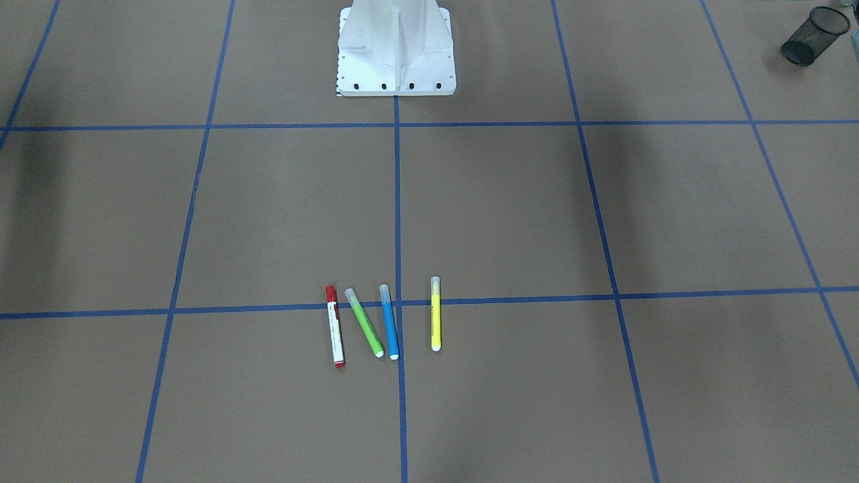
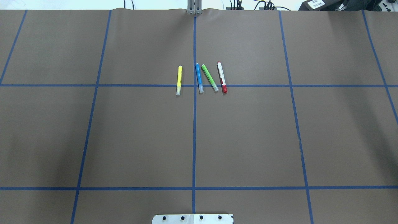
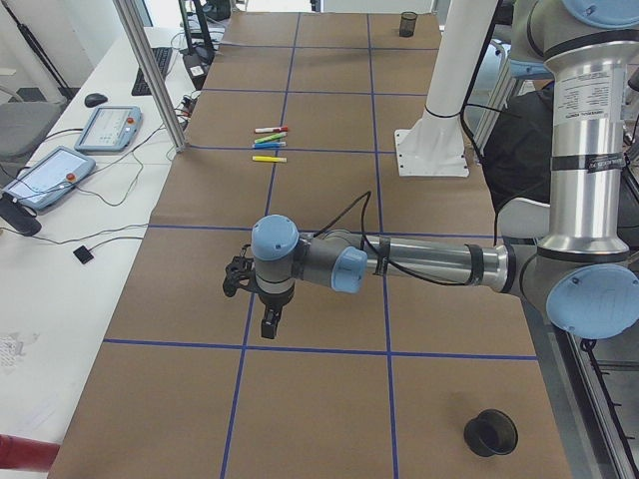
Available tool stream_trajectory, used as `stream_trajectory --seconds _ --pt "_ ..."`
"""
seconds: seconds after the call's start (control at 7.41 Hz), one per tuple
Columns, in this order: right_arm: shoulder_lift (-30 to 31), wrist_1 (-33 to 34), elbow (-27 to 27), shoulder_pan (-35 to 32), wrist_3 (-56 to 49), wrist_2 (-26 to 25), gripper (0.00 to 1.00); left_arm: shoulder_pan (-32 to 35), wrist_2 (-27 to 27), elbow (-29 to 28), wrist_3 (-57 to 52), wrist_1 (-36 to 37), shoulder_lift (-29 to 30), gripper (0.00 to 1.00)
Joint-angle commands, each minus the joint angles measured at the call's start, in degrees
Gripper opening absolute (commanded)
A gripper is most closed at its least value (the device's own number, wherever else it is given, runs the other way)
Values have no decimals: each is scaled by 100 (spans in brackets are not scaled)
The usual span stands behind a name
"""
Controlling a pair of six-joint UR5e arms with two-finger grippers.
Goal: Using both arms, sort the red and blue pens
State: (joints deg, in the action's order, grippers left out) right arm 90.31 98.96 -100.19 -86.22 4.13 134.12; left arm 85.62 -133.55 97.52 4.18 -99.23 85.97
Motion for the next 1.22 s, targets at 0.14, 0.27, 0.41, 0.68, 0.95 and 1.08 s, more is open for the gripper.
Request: stream_trajectory --seconds 0.14,0.27,0.41,0.68,0.95,1.08 --pt "-4 0 0 0 9 0 100 113 -119 21 4 9 -10 100" --pt "-4 0 0 -9 0 0 100 113 -119 21 4 9 -10 100" --pt "-4 0 0 -9 9 -9 100 113 -119 21 13 18 -1 100" --pt "-22 0 -44 0 26 0 100 104 -119 47 30 18 -1 100" --pt "-110 -52 -97 0 18 -9 100 86 -110 152 48 -26 16 100" --pt "-197 -227 -80 17 18 -18 100 77 -110 223 48 -35 51 100"
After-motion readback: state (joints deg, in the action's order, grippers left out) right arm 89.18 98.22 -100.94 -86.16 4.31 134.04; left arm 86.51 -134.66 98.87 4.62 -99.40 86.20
